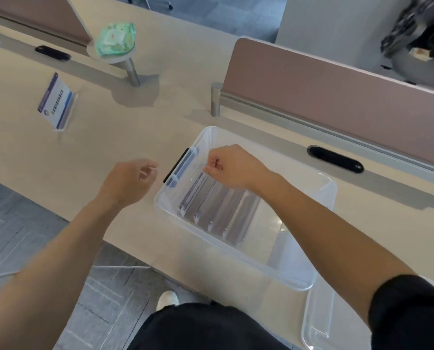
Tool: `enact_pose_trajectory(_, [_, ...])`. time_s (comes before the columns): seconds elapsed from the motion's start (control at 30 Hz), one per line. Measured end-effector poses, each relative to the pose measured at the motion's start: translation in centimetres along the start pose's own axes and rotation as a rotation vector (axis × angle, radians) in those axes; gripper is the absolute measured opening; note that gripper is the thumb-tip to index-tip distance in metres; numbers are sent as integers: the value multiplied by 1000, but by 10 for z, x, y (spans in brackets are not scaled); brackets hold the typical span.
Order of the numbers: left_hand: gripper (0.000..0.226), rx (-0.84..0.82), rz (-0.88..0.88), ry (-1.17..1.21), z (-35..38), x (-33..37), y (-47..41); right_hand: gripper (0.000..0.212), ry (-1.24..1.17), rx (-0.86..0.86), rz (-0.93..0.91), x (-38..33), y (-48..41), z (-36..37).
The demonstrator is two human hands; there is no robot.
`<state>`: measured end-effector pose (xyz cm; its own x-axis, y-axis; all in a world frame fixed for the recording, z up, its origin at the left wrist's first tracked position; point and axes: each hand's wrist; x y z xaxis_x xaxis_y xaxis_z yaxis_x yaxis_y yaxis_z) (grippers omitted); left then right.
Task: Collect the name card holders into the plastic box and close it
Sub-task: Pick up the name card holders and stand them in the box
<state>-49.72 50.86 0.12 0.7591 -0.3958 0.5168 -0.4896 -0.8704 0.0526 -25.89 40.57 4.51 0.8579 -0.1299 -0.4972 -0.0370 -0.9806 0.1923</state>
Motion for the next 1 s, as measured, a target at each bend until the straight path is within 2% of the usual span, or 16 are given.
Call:
enact_pose_trajectory(0.3, [23, 18, -61, 222, -63, -80, 52, 13, 205, -50, -118, -130, -31, 16])
enact_pose_trajectory(0.4, [27, -52, -66, 296, -87, -120, 75, 12, 217, -93, -106, -183, -48, 38])
enact_pose_trajectory(0.57, [27, -20, -176, 353, -125, -201, 106, 18, 266, -116, -98, -257, -76, 64])
enact_pose_trajectory(0.77, [28, 110, -269, 469, -162, -245, 90, 9, 259, -120, -135, -292, -121, 78])
enact_pose_trajectory(0.87, [28, 145, -303, 455, -175, -261, 66, 15, 251, -109, -149, -296, -150, 73])
enact_pose_trajectory(1.0, [29, 178, -428, 423, -187, -286, 41, 12, 175, -63, -177, -285, -199, 73])
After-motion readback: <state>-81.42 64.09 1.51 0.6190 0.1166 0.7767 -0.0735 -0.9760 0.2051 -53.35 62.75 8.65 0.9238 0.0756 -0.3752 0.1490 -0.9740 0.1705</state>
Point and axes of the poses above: each hand's wrist, its own y-axis away from the middle knuckle, its own z-axis out of the palm, x = y × z
